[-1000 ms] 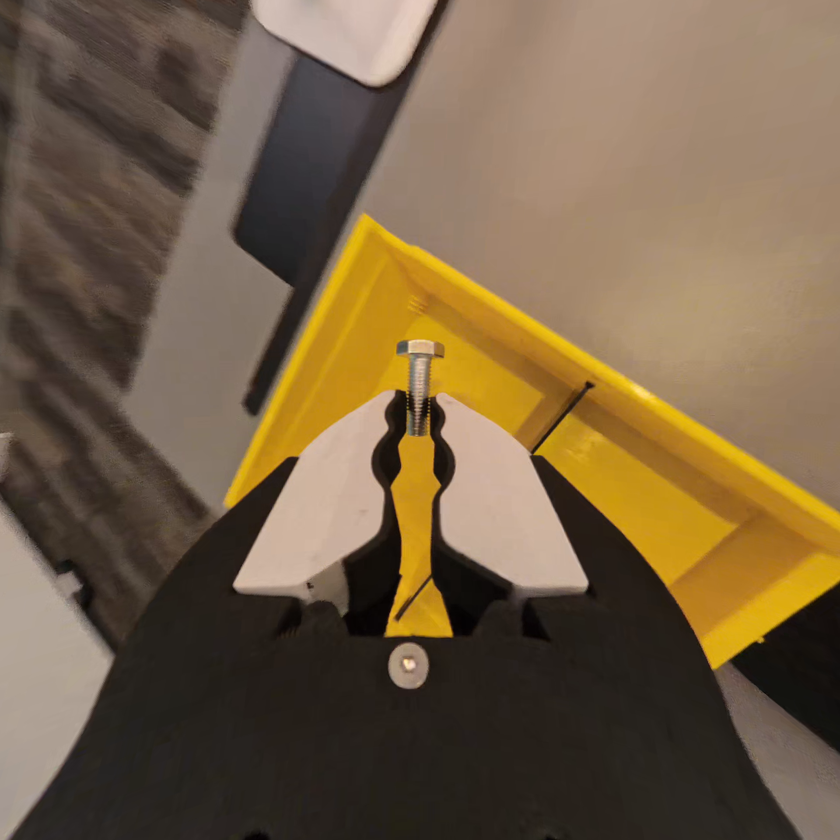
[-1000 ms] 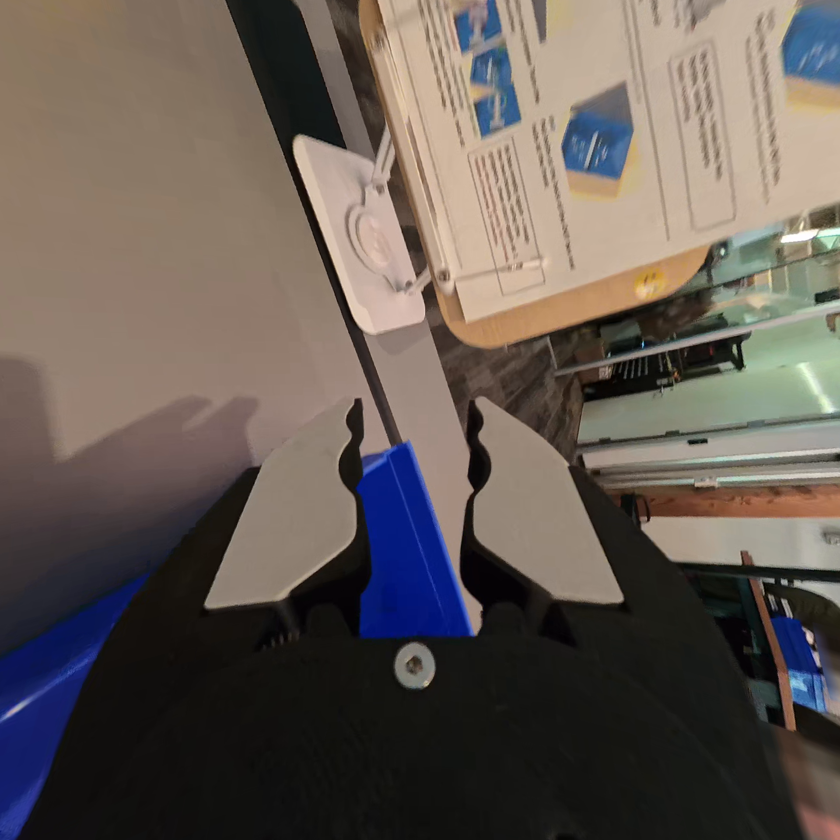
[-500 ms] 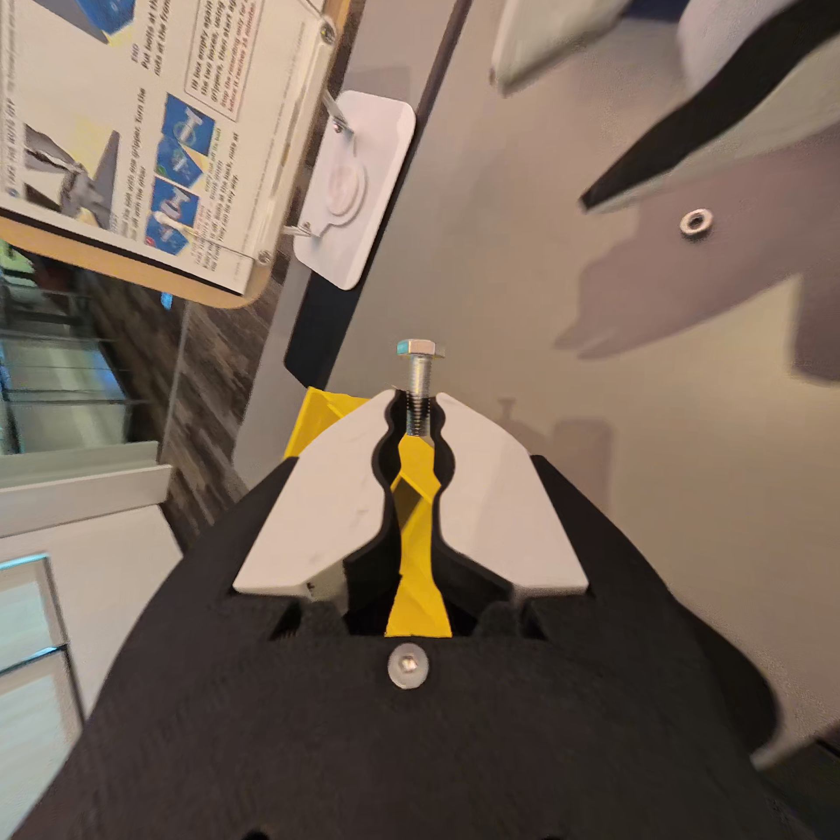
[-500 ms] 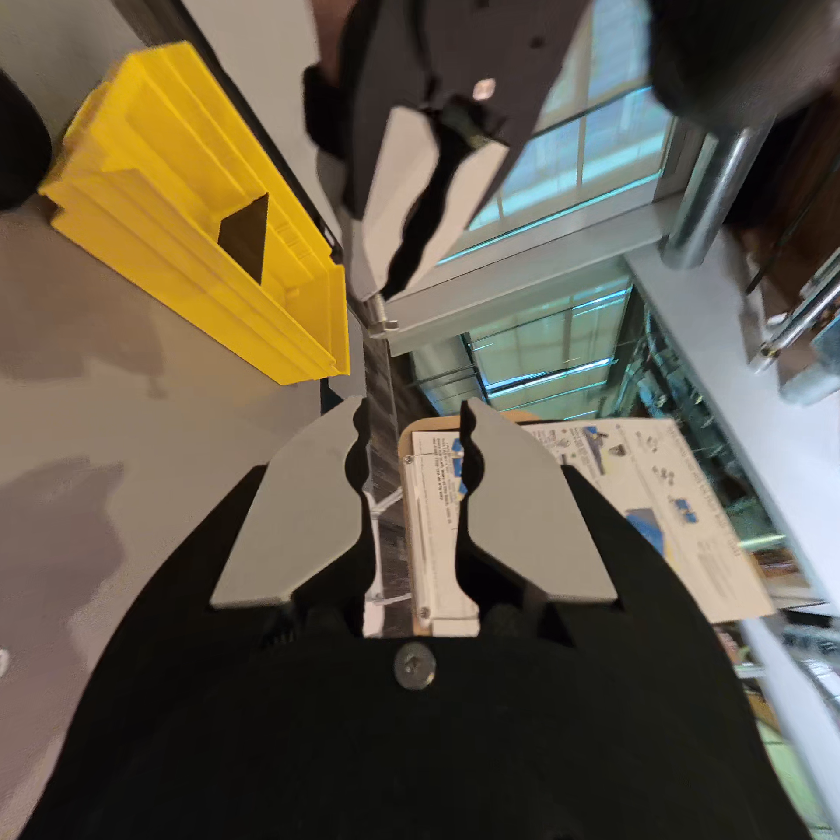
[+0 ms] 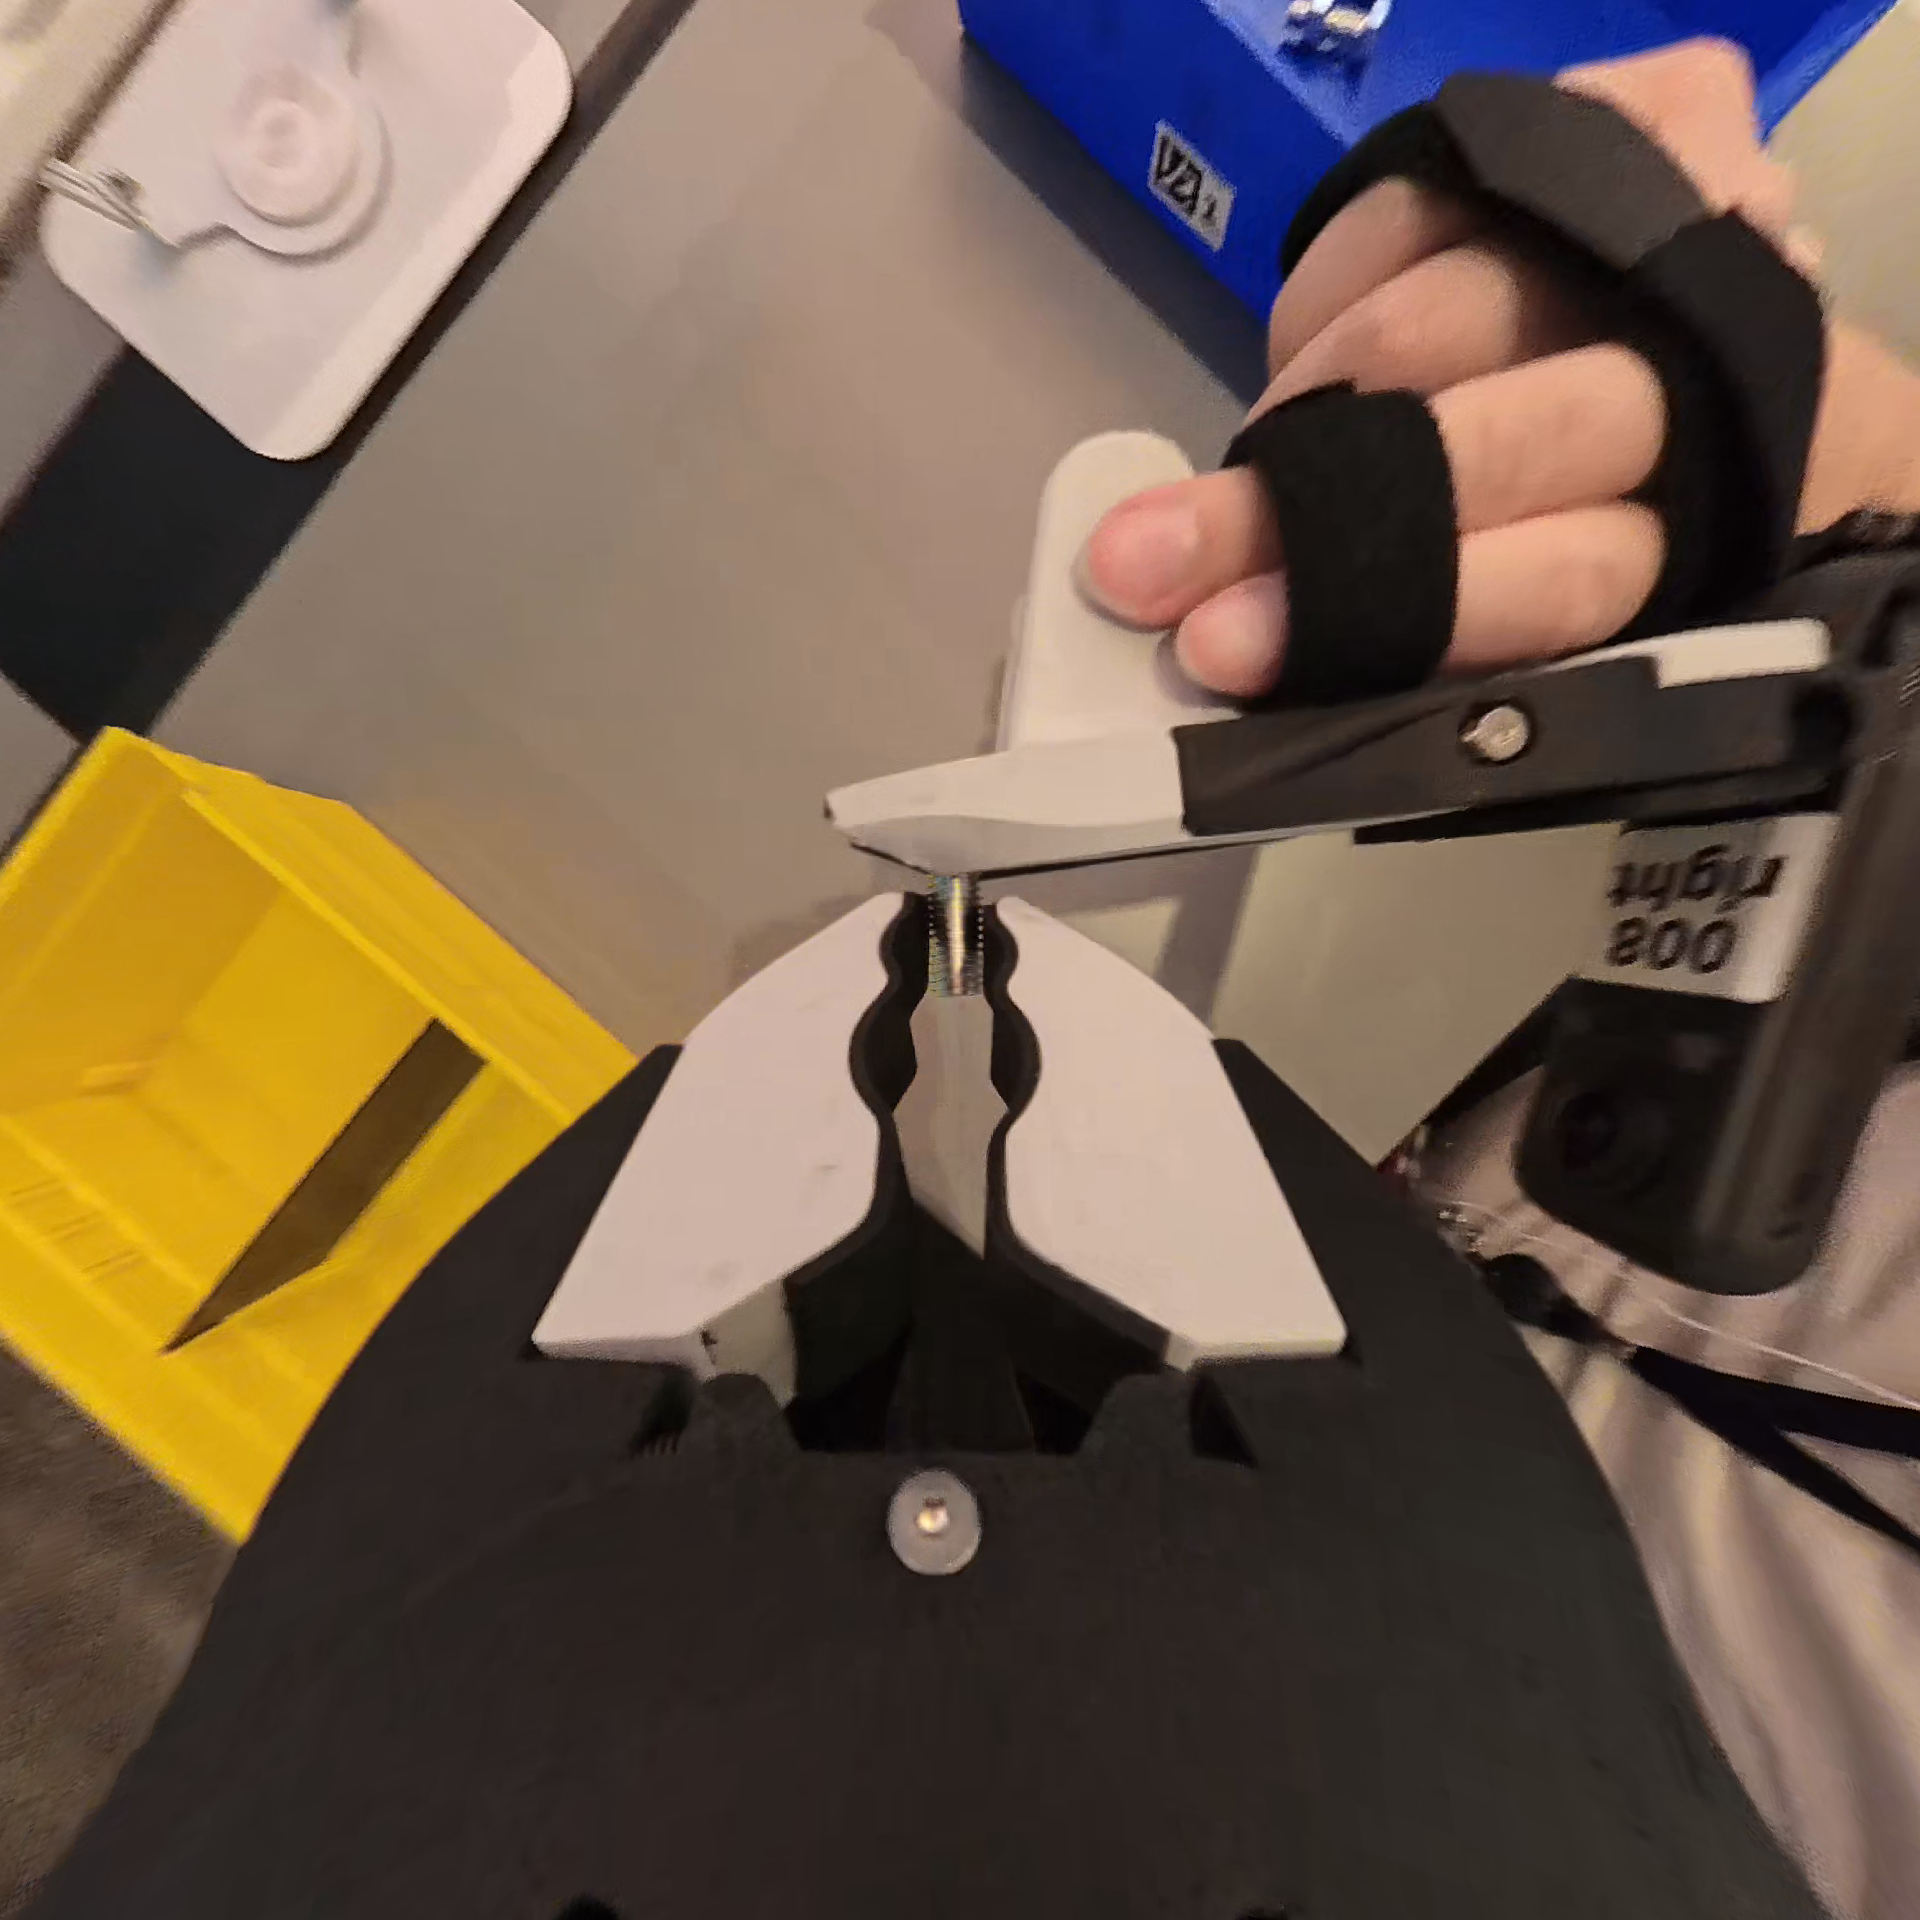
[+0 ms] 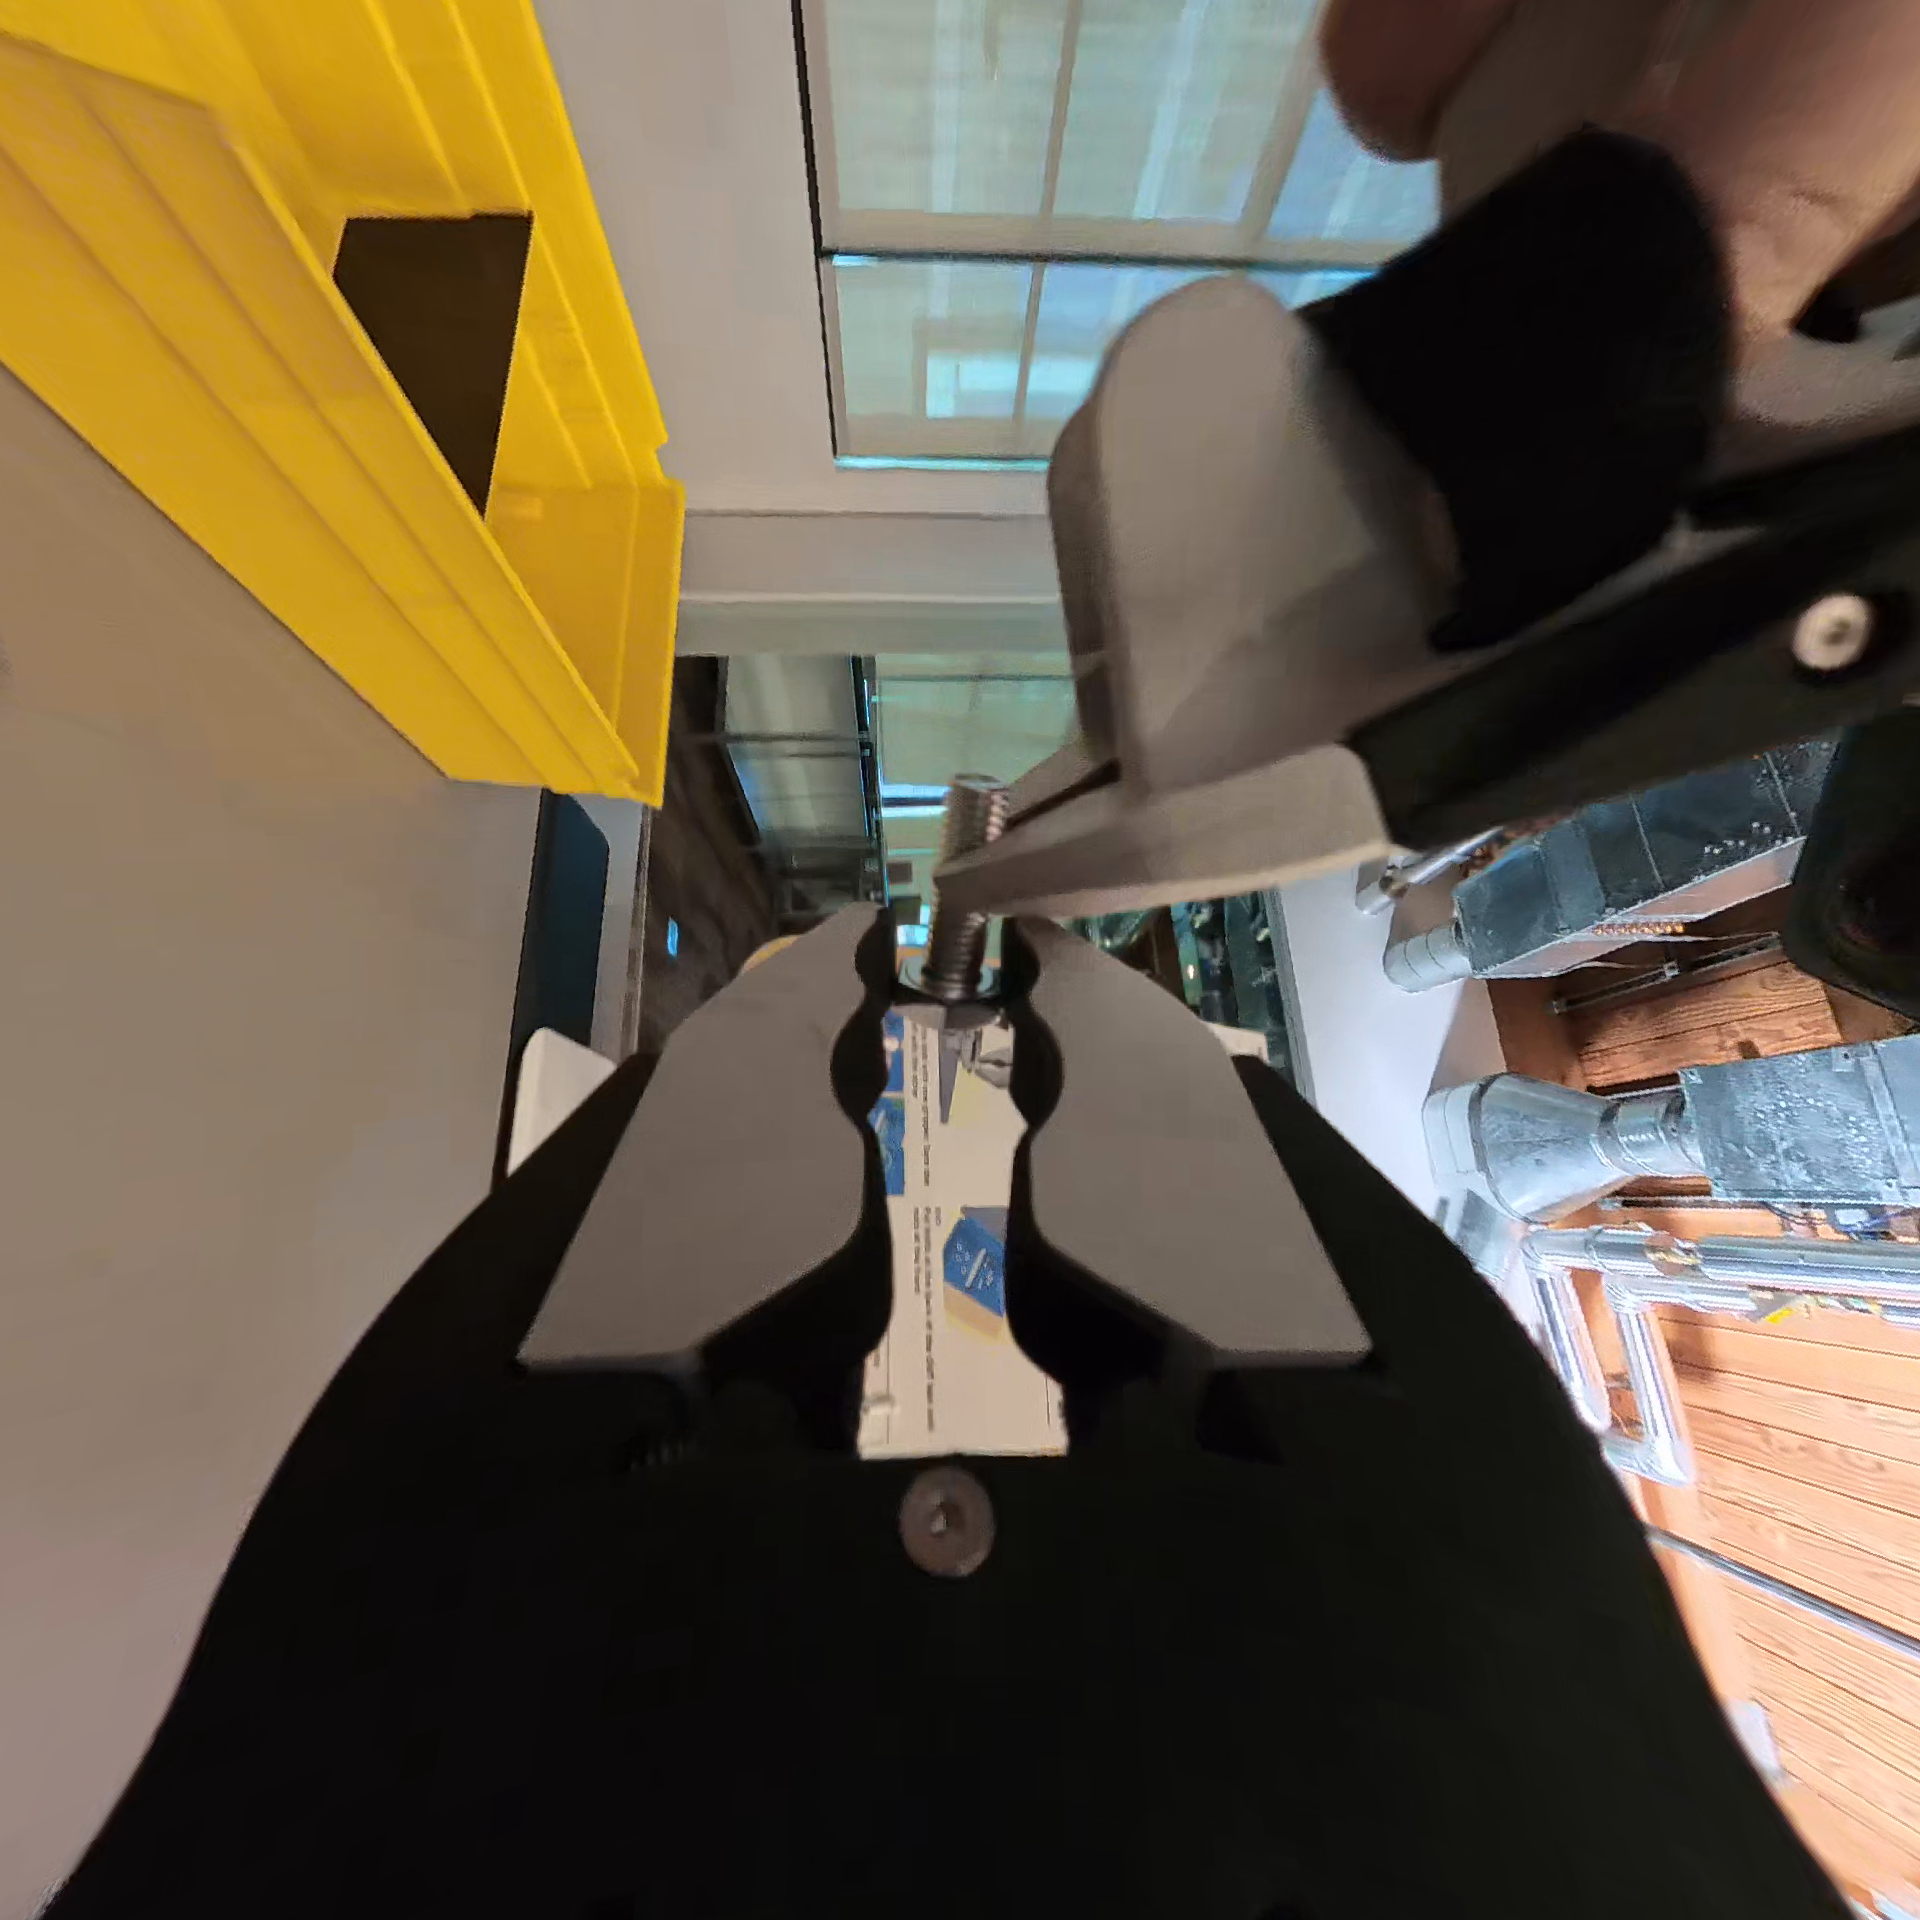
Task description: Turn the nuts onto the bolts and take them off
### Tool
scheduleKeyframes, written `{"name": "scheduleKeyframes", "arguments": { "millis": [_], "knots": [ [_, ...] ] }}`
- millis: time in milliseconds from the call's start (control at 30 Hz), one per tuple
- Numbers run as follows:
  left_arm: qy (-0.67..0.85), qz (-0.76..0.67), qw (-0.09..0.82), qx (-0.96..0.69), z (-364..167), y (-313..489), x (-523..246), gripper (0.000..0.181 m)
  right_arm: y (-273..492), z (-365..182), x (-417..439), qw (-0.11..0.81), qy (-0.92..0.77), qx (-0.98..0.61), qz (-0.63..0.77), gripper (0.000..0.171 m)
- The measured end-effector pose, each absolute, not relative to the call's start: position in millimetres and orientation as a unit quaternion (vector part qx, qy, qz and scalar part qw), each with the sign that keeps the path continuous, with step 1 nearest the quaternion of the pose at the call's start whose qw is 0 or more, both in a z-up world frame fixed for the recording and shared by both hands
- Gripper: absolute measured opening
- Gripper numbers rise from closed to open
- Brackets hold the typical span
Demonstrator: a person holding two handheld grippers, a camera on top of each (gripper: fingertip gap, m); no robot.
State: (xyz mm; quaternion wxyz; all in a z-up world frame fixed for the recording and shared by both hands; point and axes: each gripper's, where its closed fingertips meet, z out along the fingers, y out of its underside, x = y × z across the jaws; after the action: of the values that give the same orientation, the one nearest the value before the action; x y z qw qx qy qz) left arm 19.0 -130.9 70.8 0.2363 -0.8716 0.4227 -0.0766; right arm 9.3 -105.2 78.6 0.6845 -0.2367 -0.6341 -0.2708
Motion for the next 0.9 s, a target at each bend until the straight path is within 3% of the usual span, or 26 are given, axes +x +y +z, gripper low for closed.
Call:
{"name": "scheduleKeyframes", "arguments": {
  "millis": [133, 200, 300, 367, 400, 467, 633, 833, 900],
  "knots": [
    [0.430, -0.143, 0.251, -0.855, 82.2, -132.7, 25.9, 0.012, -101.0, 86.9, 14.8, 0.705, -0.608, -0.259, -0.257, 0.020],
    [0.414, -0.168, 0.325, -0.833, 111.1, -122.7, 25.3, 0.037, -90.8, 98.5, 23.6, 0.739, -0.566, -0.304, -0.203, 0.021],
    [0.422, -0.156, 0.469, -0.760, 149.6, -114.3, 19.8, 0.066, -72.0, 99.3, 27.0, 0.722, -0.489, -0.475, 0.119, 0.020],
    [0.413, -0.144, 0.565, -0.700, 160.1, -113.9, 21.2, 0.078, -88.4, 101.3, 18.5, 0.565, -0.429, -0.548, 0.444, 0.019],
    [0.410, -0.132, 0.611, -0.665, 162.4, -114.1, 24.1, 0.076, -99.1, 111.6, 21.7, 0.485, -0.392, -0.537, 0.569, 0.019],
    [0.433, -0.098, 0.672, -0.593, 158.8, -116.8, 37.4, 0.076, -96.4, 126.7, 38.9, 0.411, -0.327, -0.512, 0.680, 0.019],
    [0.507, -0.037, 0.663, -0.549, 123.1, -94.8, 76.0, 0.084, -78.0, 119.4, 63.3, 0.342, -0.309, -0.538, 0.706, 0.019],
    [0.461, -0.065, 0.701, -0.540, 110.0, -61.9, 91.6, 0.044, -74.4, 122.3, 62.9, 0.310, -0.268, -0.506, 0.759, 0.019],
    [0.473, -0.073, 0.700, -0.529, 102.9, -61.9, 97.0, 0.041, -76.7, 116.5, 55.6, 0.294, -0.270, -0.505, 0.765, 0.019]
  ]
}}
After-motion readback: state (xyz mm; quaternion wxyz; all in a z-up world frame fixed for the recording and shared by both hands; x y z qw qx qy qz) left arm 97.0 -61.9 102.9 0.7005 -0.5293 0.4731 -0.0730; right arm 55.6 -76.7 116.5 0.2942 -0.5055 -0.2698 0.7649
